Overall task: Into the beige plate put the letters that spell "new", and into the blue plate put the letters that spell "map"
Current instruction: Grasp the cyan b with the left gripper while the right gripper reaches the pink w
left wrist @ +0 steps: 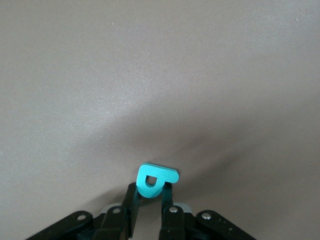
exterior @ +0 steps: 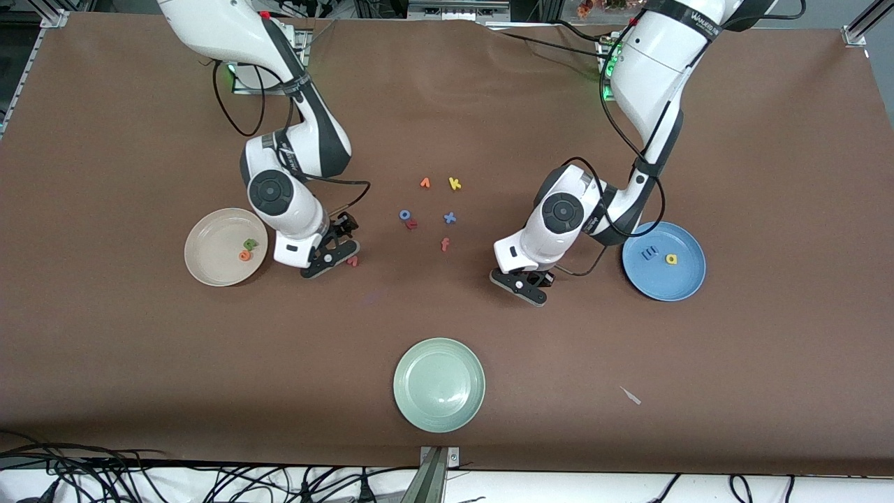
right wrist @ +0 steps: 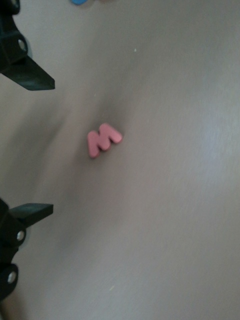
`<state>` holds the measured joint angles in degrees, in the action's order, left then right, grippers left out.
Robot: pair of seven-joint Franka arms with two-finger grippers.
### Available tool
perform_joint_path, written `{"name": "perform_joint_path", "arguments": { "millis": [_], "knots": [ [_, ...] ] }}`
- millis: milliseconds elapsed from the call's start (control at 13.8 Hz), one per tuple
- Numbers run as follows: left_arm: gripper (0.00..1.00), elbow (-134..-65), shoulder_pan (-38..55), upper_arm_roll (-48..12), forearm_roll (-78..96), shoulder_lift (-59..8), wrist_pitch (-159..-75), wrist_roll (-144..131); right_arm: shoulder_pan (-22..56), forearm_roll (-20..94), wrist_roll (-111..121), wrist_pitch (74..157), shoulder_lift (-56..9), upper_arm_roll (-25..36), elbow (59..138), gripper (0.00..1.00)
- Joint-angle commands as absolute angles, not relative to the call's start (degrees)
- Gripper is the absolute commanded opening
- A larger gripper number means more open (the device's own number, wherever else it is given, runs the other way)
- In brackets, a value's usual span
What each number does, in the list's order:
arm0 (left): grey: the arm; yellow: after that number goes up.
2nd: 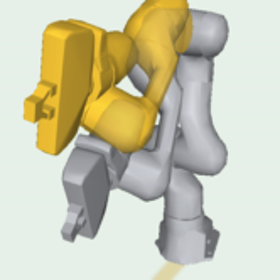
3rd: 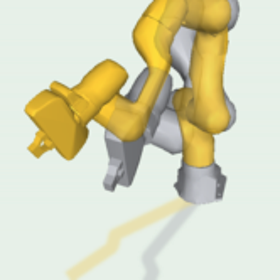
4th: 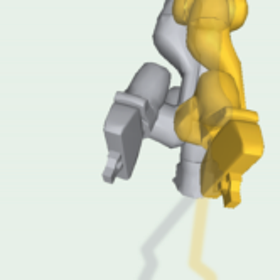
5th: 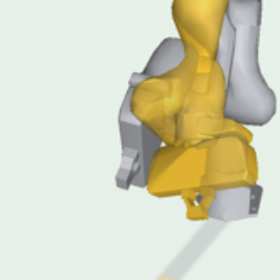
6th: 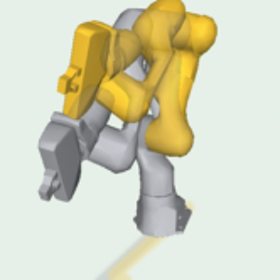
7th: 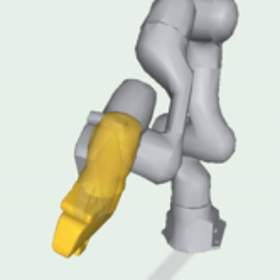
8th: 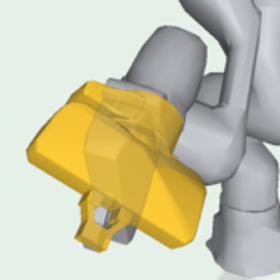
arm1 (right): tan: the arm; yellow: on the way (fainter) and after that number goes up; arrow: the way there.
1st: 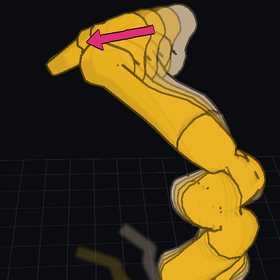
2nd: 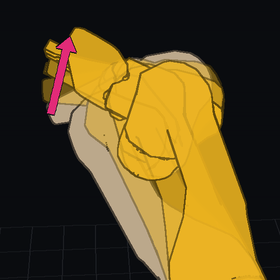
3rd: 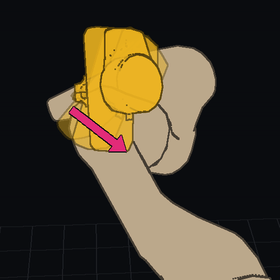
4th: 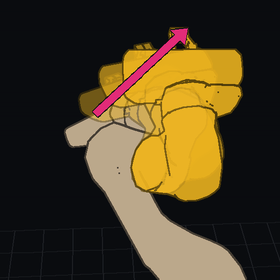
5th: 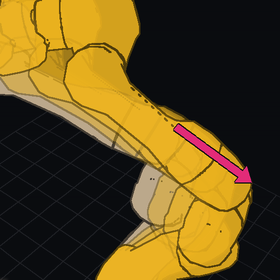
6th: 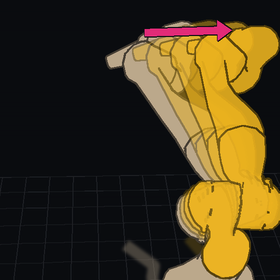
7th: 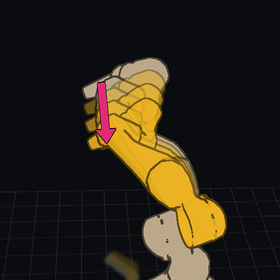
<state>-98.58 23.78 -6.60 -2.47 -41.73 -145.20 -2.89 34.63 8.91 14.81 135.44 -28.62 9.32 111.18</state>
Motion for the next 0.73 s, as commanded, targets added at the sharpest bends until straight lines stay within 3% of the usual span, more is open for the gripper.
{"name": "perform_joint_path", "arguments": {
  "millis": [0, 436, 654],
  "knots": [
    [0.17, -98.87, 23.74, -5.02, -3.78, -39.65, -145.02, -2.37, 34.54, 9.49, 21.24, 137.46, -30.84, 8.96, 110.30, 1.00],
    [0.15, -111.41, 13.21, -5.01, -3.69, -27.45, -143.00, 5.94, 35.24, 9.23, 27.95, 142.20, -33.31, 8.26, 110.30, 1.00],
    [0.15, -119.42, 5.65, -5.01, -3.60, -21.02, -142.38, 15.10, 35.16, 8.96, 28.21, 142.38, -34.10, 7.38, 110.21, 0.92]
  ]
}}
